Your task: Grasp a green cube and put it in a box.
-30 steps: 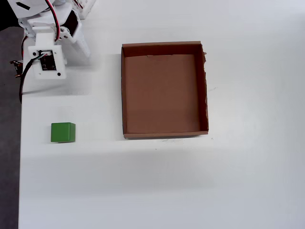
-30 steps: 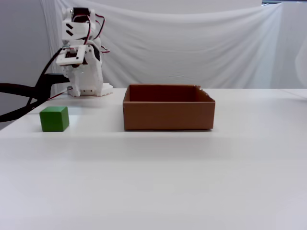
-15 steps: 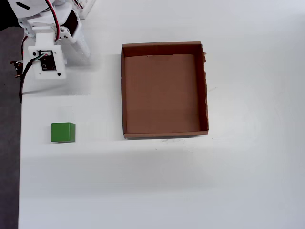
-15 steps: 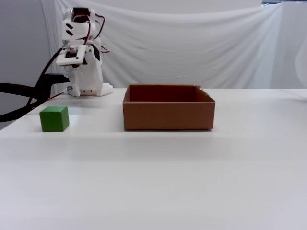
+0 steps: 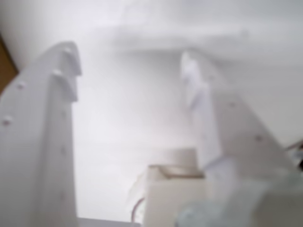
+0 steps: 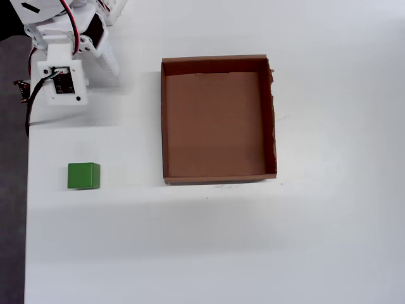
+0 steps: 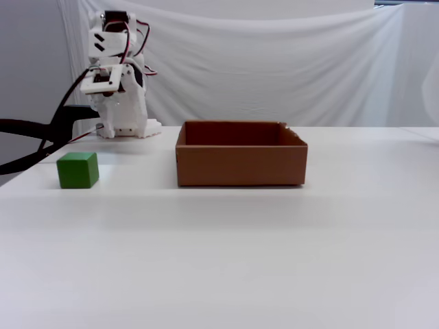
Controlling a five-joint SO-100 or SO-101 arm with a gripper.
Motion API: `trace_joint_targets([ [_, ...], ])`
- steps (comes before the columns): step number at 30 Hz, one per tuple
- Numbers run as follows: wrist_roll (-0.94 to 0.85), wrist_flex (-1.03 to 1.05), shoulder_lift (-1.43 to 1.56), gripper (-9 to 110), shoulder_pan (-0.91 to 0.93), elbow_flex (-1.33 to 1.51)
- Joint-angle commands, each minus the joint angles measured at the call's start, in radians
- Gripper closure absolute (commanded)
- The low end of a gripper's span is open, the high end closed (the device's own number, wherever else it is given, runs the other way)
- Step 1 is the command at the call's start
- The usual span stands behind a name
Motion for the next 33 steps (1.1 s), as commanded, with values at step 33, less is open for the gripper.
trace_joint_targets([
  [33,0.054,-0.371,-1.161,74,0.15,-0.75],
])
